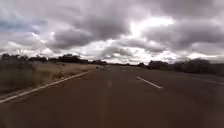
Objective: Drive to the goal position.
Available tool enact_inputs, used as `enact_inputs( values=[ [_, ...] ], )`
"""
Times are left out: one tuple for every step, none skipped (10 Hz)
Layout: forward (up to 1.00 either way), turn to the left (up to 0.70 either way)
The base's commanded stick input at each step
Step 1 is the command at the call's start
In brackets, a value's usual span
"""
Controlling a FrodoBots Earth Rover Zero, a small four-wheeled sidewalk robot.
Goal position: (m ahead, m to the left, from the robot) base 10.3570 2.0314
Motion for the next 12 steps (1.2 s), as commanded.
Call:
enact_inputs(
  values=[
    [1.0,0.04],
    [1.0,0.04],
    [1.0,0.04],
    [1.0,0.04],
    [1.0,0.04],
    [1.0,0.04],
    [1.0,0.04],
    [1.0,0.04],
    [1.0,0.04],
    [1.0,0.04],
    [1.0,0.04],
    [1.0,0.04]
  ],
)
